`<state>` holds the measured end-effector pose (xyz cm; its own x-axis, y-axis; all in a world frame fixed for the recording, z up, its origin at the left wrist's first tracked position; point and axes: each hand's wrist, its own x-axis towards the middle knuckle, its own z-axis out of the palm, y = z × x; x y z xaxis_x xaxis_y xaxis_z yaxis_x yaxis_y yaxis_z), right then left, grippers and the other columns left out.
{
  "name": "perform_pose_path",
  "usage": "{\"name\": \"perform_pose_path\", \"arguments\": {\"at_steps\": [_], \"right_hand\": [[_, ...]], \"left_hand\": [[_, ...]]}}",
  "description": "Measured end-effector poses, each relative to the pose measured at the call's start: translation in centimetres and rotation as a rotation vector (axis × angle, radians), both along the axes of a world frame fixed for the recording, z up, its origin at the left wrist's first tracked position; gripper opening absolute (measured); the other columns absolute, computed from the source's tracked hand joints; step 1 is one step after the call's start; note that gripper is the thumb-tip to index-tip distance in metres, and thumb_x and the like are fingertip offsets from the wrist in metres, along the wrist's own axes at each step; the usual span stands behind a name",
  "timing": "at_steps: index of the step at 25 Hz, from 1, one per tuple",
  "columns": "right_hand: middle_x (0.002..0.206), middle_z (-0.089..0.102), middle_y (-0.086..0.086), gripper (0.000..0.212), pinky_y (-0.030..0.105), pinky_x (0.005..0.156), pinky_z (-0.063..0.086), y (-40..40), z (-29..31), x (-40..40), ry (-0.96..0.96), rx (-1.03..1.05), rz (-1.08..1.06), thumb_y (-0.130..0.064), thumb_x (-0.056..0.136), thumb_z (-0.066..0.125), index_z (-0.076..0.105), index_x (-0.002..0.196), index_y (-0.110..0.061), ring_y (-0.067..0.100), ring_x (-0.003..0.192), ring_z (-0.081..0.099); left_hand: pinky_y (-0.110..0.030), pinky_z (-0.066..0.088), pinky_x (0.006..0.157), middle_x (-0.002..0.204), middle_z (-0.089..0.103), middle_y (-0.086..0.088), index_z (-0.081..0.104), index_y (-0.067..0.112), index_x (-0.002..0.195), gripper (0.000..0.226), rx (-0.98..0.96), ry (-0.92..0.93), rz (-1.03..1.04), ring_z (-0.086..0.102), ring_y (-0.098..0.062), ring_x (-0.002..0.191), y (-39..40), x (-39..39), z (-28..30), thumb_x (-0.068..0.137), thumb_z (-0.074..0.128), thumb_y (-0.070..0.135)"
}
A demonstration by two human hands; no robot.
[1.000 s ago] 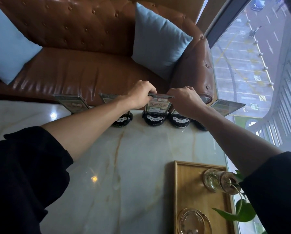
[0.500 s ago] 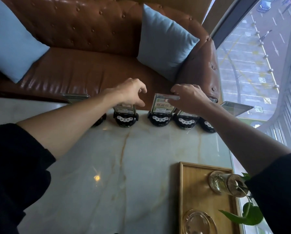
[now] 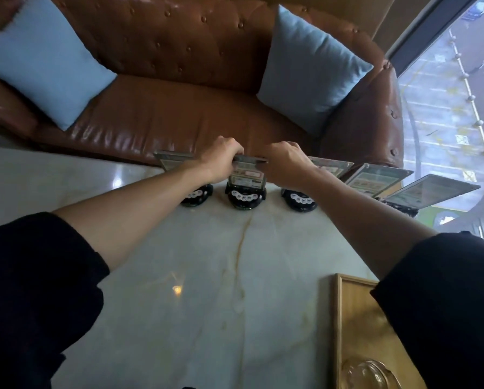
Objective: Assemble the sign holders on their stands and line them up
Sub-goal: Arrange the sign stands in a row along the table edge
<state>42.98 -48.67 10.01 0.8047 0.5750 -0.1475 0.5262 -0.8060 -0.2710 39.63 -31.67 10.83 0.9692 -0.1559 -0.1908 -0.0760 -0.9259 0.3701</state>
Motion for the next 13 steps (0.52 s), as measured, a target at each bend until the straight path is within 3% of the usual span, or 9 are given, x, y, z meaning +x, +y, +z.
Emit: {"name": "perform_pose_path", "arguments": {"at_steps": [3,8,13], "right_hand": [[0.086,0.070,0.006,0.013,0.042,0.093,0.040,-0.8,0.2,0.2,-0.015,0.017,-0.031,-0.024,0.088,0.054,0.067,0.091,-0.023,0.032,0.089,0.062],[0.075,0.061,0.000,0.010,0.042,0.086,0.043,-2.4,0.7,0.1,-0.021,0.044,-0.053,-0.022,0.087,0.057,0.065,0.088,-0.027,0.032,0.084,0.061],[0.087,0.070,0.003,0.017,0.043,0.090,0.042,-3.1,0.0,0.3,-0.013,0.043,-0.120,-0.023,0.090,0.051,0.067,0.095,-0.023,0.029,0.088,0.061]], "left_hand": [[-0.037,0.052,0.074,0.096,0.074,-0.012,0.075,0.008,0.095,0.016,-0.095,-0.039,-0.005,0.067,-0.028,0.091,-0.2,0.0,-0.1,0.087,0.063,0.000],[-0.041,0.052,0.081,0.102,0.074,-0.013,0.075,0.008,0.102,0.018,-0.119,-0.050,-0.043,0.066,-0.030,0.098,-1.5,0.5,-0.3,0.089,0.062,0.004],[-0.044,0.050,0.085,0.107,0.073,-0.014,0.073,0.008,0.107,0.022,-0.131,-0.060,-0.050,0.065,-0.033,0.102,-2.2,0.9,-0.6,0.090,0.061,0.003]]}}
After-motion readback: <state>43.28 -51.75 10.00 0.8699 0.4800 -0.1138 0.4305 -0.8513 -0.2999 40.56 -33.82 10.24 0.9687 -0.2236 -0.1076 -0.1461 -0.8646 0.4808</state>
